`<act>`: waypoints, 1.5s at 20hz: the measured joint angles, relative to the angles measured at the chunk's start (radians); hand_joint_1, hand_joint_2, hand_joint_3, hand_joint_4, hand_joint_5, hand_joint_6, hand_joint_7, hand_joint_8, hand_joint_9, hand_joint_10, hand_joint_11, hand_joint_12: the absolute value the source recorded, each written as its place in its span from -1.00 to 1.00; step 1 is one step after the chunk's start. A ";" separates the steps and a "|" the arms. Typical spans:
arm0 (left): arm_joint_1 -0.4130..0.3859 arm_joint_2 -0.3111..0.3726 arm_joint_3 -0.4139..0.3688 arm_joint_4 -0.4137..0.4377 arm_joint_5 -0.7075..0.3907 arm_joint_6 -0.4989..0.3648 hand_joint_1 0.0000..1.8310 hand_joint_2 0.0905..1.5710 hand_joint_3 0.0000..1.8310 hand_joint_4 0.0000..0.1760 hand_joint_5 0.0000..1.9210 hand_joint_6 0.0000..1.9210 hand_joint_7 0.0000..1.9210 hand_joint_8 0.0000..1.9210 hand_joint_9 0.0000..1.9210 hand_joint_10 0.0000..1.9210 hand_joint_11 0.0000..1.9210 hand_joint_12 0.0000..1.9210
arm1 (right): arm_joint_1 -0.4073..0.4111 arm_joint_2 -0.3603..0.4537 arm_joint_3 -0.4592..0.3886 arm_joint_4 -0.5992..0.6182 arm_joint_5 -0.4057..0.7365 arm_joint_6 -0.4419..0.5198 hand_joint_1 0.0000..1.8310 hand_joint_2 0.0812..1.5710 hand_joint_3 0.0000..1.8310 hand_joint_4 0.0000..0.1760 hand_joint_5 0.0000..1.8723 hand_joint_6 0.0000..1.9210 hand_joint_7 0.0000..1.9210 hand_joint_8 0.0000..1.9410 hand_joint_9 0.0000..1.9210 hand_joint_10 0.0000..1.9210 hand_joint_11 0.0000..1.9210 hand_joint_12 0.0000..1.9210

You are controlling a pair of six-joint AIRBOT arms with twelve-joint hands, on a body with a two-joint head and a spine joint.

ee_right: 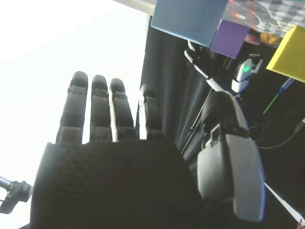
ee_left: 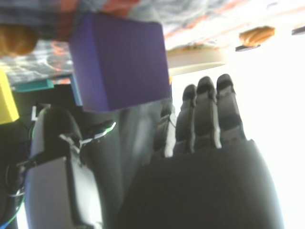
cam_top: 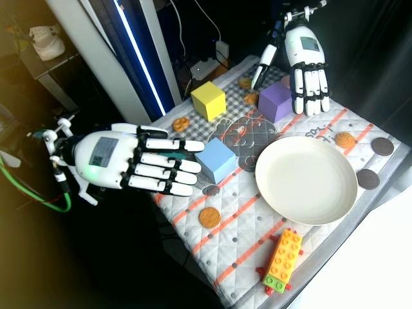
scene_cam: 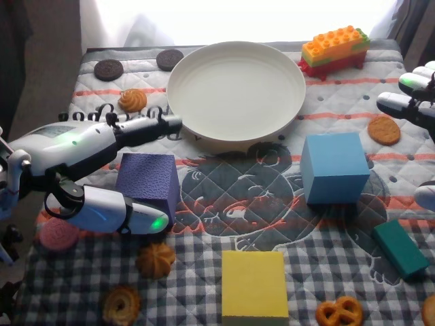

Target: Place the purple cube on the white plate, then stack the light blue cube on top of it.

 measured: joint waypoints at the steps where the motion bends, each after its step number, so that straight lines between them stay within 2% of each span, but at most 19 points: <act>1: 0.000 0.000 0.000 -0.001 0.002 0.000 -0.25 0.05 -1.00 1.00 -0.81 -1.00 -0.42 -0.97 -0.46 -0.96 -1.00 -0.35 | 0.000 0.000 0.000 0.000 0.000 0.000 -0.86 0.52 -1.00 1.00 -0.96 -0.99 -1.00 -1.00 -1.00 -1.00 -1.00 -1.00; 5: 0.000 0.000 0.012 -0.020 0.002 0.000 -0.11 0.08 -1.00 1.00 -0.71 -0.99 -0.27 -0.96 -0.36 -0.97 -1.00 -0.32 | 0.000 0.000 0.000 0.002 0.001 0.004 -0.89 0.54 -0.99 1.00 -0.99 -1.00 -1.00 -1.00 -1.00 -1.00 -1.00 -1.00; 6: 0.000 -0.002 0.014 -0.023 0.002 0.000 0.02 0.12 -1.00 0.63 -0.53 -0.98 -0.16 -0.96 -0.24 -0.94 -0.95 -0.14 | 0.000 0.000 0.000 0.002 0.001 0.004 -0.90 0.55 -0.99 1.00 -1.00 -1.00 -1.00 -1.00 -1.00 -1.00 -1.00 -1.00; 7: -0.008 -0.010 0.017 -0.029 0.001 0.000 0.10 0.17 -1.00 0.18 -0.39 -0.98 -0.11 -0.95 -0.18 -0.91 -0.91 -0.06 | 0.000 0.000 0.000 0.002 0.001 0.005 -0.92 0.55 -0.99 1.00 -0.99 -1.00 -1.00 -1.00 -1.00 -1.00 -1.00 -1.00; 8: -0.012 -0.014 0.017 -0.031 -0.004 0.000 0.18 0.22 -1.00 -1.00 -0.17 -0.96 -0.01 -0.93 -0.11 -0.86 -0.79 0.08 | 0.000 0.000 0.000 0.001 0.001 0.005 -0.94 0.56 -0.99 1.00 -1.00 -1.00 -1.00 -1.00 -1.00 -1.00 -1.00 -1.00; 9: -0.018 -0.019 0.016 -0.027 -0.009 0.000 0.30 0.38 -1.00 -1.00 -0.08 -0.24 -0.02 0.04 -0.20 -0.11 -0.53 0.60 | 0.000 0.000 0.000 -0.001 0.002 0.006 -0.95 0.56 -0.99 1.00 -1.00 -1.00 -1.00 -1.00 -1.00 -1.00 -1.00 -1.00; 10: -0.018 -0.023 0.016 -0.026 -0.016 0.000 0.33 0.43 -1.00 -1.00 -0.08 -0.05 -0.06 0.31 -0.22 0.33 -0.33 0.78 | 0.000 0.000 0.000 0.000 0.002 0.006 -0.95 0.56 -0.99 1.00 -1.00 -1.00 -1.00 -1.00 -1.00 -1.00 -1.00 -1.00; 11: -0.018 -0.025 0.014 -0.031 -0.027 -0.001 0.27 0.41 -1.00 -1.00 -0.04 0.07 -0.18 0.45 -0.08 0.69 -0.04 0.92 | 0.000 0.000 0.000 0.001 0.002 0.007 -0.97 0.56 -1.00 1.00 -1.00 -1.00 -1.00 -1.00 -1.00 -1.00 -1.00 -1.00; 13: -0.032 -0.026 0.010 -0.027 -0.042 -0.002 0.34 0.45 -1.00 -1.00 -0.13 0.10 -0.04 0.35 -0.14 0.37 -0.24 0.64 | 0.000 0.000 0.000 0.003 0.002 0.008 -0.94 0.55 -1.00 1.00 -0.98 -1.00 -1.00 -1.00 -1.00 -1.00 -1.00 -1.00; 14: -0.046 -0.028 0.011 -0.023 -0.050 -0.002 0.35 0.44 -1.00 -1.00 -0.09 0.03 -0.02 0.31 -0.12 0.27 -0.24 0.58 | 0.000 0.000 0.000 0.002 0.002 0.008 -0.94 0.56 -1.00 1.00 -0.99 -1.00 -1.00 -1.00 -1.00 -1.00 -1.00 -1.00; 16: -0.136 -0.067 0.064 -0.003 -0.045 -0.001 0.35 0.41 -1.00 -1.00 -0.10 0.10 0.05 0.16 -0.05 0.09 -0.26 0.36 | 0.000 -0.001 0.000 0.002 0.003 0.008 -0.93 0.57 -1.00 1.00 -0.98 -1.00 -1.00 -1.00 -1.00 -1.00 -1.00 -1.00; 18: -0.208 -0.113 0.120 0.000 -0.028 -0.003 0.34 0.40 -1.00 -1.00 -0.06 0.03 0.04 0.17 0.01 0.06 -0.09 0.43 | 0.000 -0.003 0.000 0.002 0.003 0.008 -0.92 0.56 -1.00 1.00 -0.98 -0.99 -1.00 -1.00 -1.00 -1.00 -1.00 -1.00; 21: -0.294 -0.203 0.233 -0.024 0.045 -0.001 0.35 0.38 -1.00 -1.00 -0.07 0.07 0.13 -0.03 0.07 -0.23 -0.13 0.30 | 0.000 -0.017 0.003 0.003 0.003 0.009 -0.92 0.57 -1.00 1.00 -0.98 -1.00 -1.00 -1.00 -1.00 -1.00 -0.98 -0.99; 23: -0.341 -0.253 0.304 -0.045 0.122 -0.005 0.36 0.38 -1.00 -1.00 -0.08 0.08 0.13 -0.04 0.09 -0.25 -0.12 0.30 | 0.000 -0.022 0.006 0.004 0.004 0.009 -0.90 0.57 -1.00 1.00 -0.97 -1.00 -1.00 -1.00 -1.00 -1.00 -1.00 -1.00; 25: -0.378 -0.307 0.381 -0.077 0.159 -0.002 0.37 0.37 -1.00 -1.00 -0.09 0.09 0.18 -0.12 0.17 -0.40 -0.11 0.20 | 0.000 -0.030 0.011 0.003 0.005 0.009 -0.86 0.57 -1.00 1.00 -0.96 -0.99 -1.00 -1.00 -1.00 -1.00 -1.00 -1.00; 26: -0.383 -0.326 0.406 -0.092 0.164 -0.003 0.38 0.35 -1.00 -1.00 -0.07 0.05 0.21 -0.18 0.26 -0.40 -0.03 0.21 | 0.001 -0.035 0.014 0.002 0.005 0.010 -0.85 0.57 -1.00 1.00 -0.96 -0.99 -1.00 -1.00 -1.00 -1.00 -1.00 -1.00; 28: -0.392 -0.374 0.454 -0.102 0.197 -0.003 0.37 0.37 -1.00 -1.00 -0.04 -0.03 0.14 -0.01 0.15 -0.37 -0.17 0.31 | 0.001 -0.046 0.021 0.005 0.003 0.012 -0.88 0.58 -1.00 1.00 -0.96 -1.00 -0.99 -1.00 -0.99 -1.00 -0.98 -0.99; 29: -0.396 -0.413 0.489 -0.102 0.232 -0.004 0.37 0.38 -1.00 -1.00 -0.06 -0.03 0.12 0.05 0.15 -0.26 -0.10 0.35 | 0.001 -0.053 0.029 0.002 0.003 0.017 -0.89 0.58 -1.00 1.00 -0.96 -1.00 -0.99 -1.00 -1.00 -1.00 -0.98 -0.99; 30: -0.396 -0.431 0.504 -0.104 0.245 -0.004 0.23 0.41 -1.00 -1.00 -0.05 0.09 0.01 -0.33 0.05 -0.30 -0.16 0.27 | 0.003 -0.056 0.033 0.001 0.004 0.023 -0.88 0.58 -1.00 0.96 -0.94 -0.99 -0.98 -0.99 -0.99 -1.00 -0.98 -0.99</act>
